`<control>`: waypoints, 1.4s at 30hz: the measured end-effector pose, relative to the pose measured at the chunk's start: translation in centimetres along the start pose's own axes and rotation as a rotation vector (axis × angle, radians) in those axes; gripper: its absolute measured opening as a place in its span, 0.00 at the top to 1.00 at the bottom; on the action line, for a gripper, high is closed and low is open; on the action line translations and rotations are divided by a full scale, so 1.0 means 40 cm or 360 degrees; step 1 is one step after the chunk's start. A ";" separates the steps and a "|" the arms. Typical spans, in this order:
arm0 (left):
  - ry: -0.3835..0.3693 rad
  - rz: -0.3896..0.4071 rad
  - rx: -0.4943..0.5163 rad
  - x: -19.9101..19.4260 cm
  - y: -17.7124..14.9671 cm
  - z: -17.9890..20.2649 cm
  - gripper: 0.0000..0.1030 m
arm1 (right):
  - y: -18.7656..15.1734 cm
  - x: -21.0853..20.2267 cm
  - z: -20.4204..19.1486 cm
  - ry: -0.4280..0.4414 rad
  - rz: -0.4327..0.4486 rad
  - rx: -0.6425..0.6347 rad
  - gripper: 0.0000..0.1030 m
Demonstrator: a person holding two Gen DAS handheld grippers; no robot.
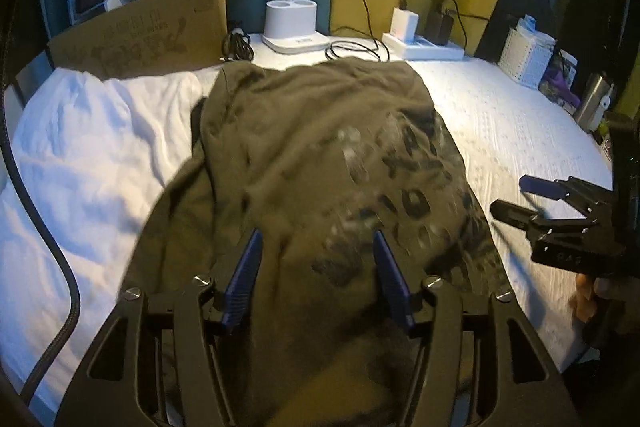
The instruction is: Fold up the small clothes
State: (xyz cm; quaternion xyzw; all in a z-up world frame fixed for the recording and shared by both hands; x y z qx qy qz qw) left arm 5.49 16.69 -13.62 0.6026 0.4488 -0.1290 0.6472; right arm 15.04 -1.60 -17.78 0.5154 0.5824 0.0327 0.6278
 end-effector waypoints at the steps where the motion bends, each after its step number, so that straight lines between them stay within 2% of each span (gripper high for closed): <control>1: 0.0003 -0.0001 0.0003 -0.005 -0.007 0.005 0.44 | -0.009 -0.013 0.001 -0.0004 0.0008 0.0004 0.28; 8: -0.0017 0.0021 0.0026 -0.046 -0.028 0.044 0.43 | -0.053 -0.080 0.015 -0.0029 0.0042 0.0028 0.28; 10: -0.0022 0.0026 0.0040 -0.057 -0.036 0.061 0.34 | -0.063 -0.099 0.019 -0.0036 0.0053 0.0035 0.28; 12: -0.0034 0.0025 0.0041 -0.065 -0.043 0.075 0.32 | -0.074 -0.117 0.024 -0.0044 0.0063 0.0042 0.28; 23: -0.0127 0.0014 0.0106 -0.116 -0.074 0.191 0.32 | -0.149 -0.233 0.081 -0.0112 0.0122 0.0119 0.28; 36: -0.0177 0.0174 0.0145 -0.222 -0.031 0.285 0.31 | -0.241 -0.370 0.180 -0.0241 0.0203 0.0248 0.28; 39: -0.0194 0.0245 0.0119 -0.257 -0.015 0.294 0.14 | -0.244 -0.399 0.194 -0.0262 0.0232 0.0252 0.28; 42: -0.0219 0.0295 0.0114 -0.288 0.002 0.310 0.12 | -0.240 -0.442 0.204 -0.0295 0.0273 0.0252 0.27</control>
Point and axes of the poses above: each gripper's, at about its wrist camera, not at the fingertips, and x roughly the way its jaws point, z to its right, y to its top, the point moved 10 cm from there along x, roughly the way its jaws point, and after that the axes turned 14 degrees about y, right-handed, at the moved point
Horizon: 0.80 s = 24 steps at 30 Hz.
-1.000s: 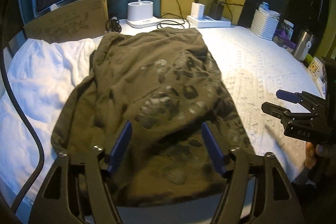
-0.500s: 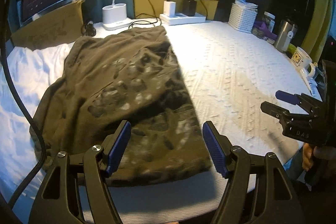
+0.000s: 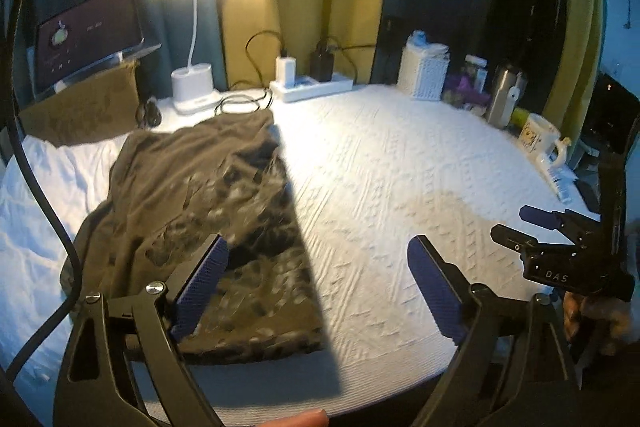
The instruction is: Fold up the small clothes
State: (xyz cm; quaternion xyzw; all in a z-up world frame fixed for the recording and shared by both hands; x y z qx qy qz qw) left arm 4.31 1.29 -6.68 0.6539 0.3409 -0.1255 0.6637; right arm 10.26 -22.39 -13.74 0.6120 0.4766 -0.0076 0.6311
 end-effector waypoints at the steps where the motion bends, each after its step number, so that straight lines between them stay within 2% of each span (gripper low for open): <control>1: 0.0003 0.0022 0.0010 -0.009 0.009 0.007 0.12 | 0.005 -0.010 0.002 -0.0003 0.0014 -0.0001 0.23; 2: 0.0005 0.0036 0.0012 -0.017 0.015 0.011 0.12 | 0.013 -0.025 0.004 -0.0006 0.0037 -0.0004 0.17; 4: 0.0002 0.0077 0.0013 -0.037 0.031 0.018 0.12 | 0.027 -0.050 0.008 -0.0010 0.0079 -0.0008 0.15; 12: 0.0021 0.0204 0.0019 -0.099 0.072 0.025 0.12 | 0.086 -0.147 0.016 -0.0069 0.0211 -0.0061 0.15; 24: 0.0048 0.0345 -0.0049 -0.185 0.149 0.010 0.12 | 0.179 -0.275 -0.030 -0.0081 0.0406 -0.0130 0.14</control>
Point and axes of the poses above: each gripper's, at about its wrist camera, not at the fingertips, and x roughly the way its jaws point, z to its right, y to its top, the point moved 10 cm from there along x, roughly the way its jaws point, and after that the axes turned 14 degrees about y, right-handed, at the moved point
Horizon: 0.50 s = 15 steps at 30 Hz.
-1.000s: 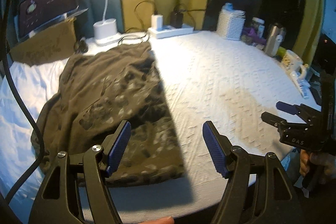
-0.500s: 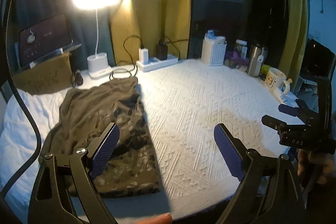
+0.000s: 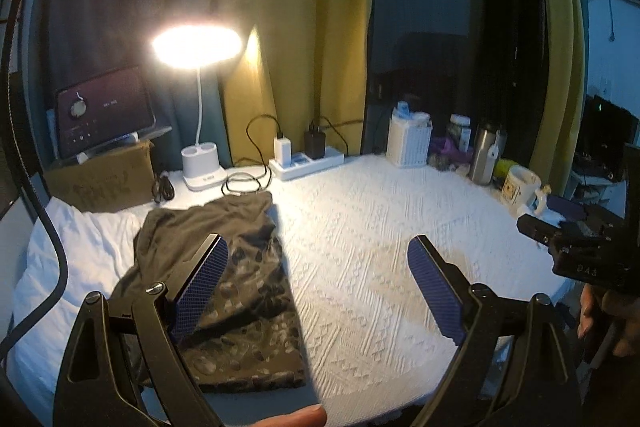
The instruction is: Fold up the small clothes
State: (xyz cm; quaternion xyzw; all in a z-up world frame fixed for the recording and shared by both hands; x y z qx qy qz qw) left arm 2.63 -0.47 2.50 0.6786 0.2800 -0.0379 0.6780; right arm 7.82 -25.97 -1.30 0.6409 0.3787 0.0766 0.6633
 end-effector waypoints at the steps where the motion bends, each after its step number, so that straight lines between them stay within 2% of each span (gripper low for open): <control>1: 0.0004 0.0018 0.0003 -0.006 0.009 -0.001 0.12 | 0.012 -0.007 -0.006 0.0001 0.0015 -0.0004 0.14; 4: 0.0034 0.0074 0.0027 -0.025 0.031 -0.004 0.12 | 0.036 -0.020 -0.019 0.0007 0.0044 -0.0007 0.13; 15: 0.0104 0.0153 0.0014 -0.062 0.071 -0.046 0.12 | 0.116 -0.081 -0.084 0.0028 0.0164 -0.0049 0.13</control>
Point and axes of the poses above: each gripper's, at about its wrist camera, not at the fingertips, and x roughly the way its jaws point, z to its right, y to its top, the point moved 10 cm from there along x, roughly the way its jaws point, and after that the axes turned 14 degrees about y, right-handed, at the moved point
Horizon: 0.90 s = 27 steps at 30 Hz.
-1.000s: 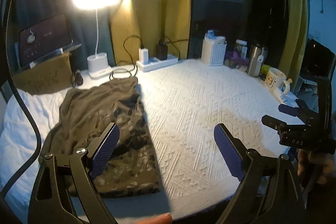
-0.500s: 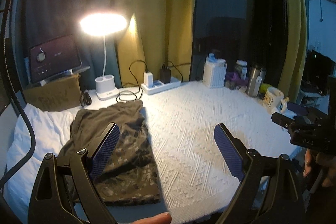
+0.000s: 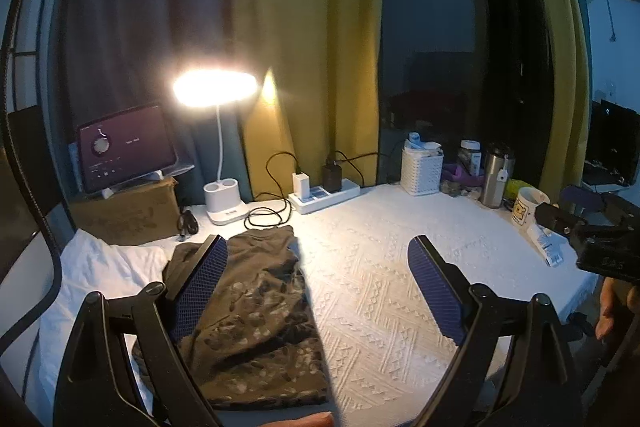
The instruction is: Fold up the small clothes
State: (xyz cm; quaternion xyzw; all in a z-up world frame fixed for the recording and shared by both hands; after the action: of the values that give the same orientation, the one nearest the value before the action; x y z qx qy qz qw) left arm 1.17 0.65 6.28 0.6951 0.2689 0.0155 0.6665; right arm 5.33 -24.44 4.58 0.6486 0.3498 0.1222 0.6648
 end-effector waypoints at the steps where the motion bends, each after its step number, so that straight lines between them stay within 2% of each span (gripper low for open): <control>1: 0.0009 0.0010 -0.0004 -0.004 0.004 -0.006 0.12 | 0.011 -0.006 -0.010 0.0006 0.0016 -0.0016 0.12; 9: 0.0058 0.0093 -0.0028 -0.036 0.043 -0.038 0.12 | 0.067 -0.033 -0.064 0.0038 0.0091 -0.0088 0.11; 16: 0.0048 0.0162 -0.0040 -0.074 0.077 -0.049 0.12 | 0.110 -0.048 -0.110 0.0051 0.0135 -0.0140 0.09; 27: 0.0104 0.0181 -0.0115 -0.088 0.091 -0.114 0.12 | 0.164 -0.075 -0.189 0.0074 0.0199 -0.0217 0.08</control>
State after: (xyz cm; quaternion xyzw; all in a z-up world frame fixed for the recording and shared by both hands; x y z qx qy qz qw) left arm -2.30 3.56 11.37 0.6839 0.2499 0.0858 0.6800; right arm 0.33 -19.57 12.37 0.6194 0.3148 0.2020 0.6902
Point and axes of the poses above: each gripper's, at about its wrist camera, not at the fingertips, and x roughly the way its jaws point, z to its right, y to its top, the point moved 10 cm from there along x, roughly the way its jaws point, and after that the axes turned 14 degrees about y, right-handed, at the moved point
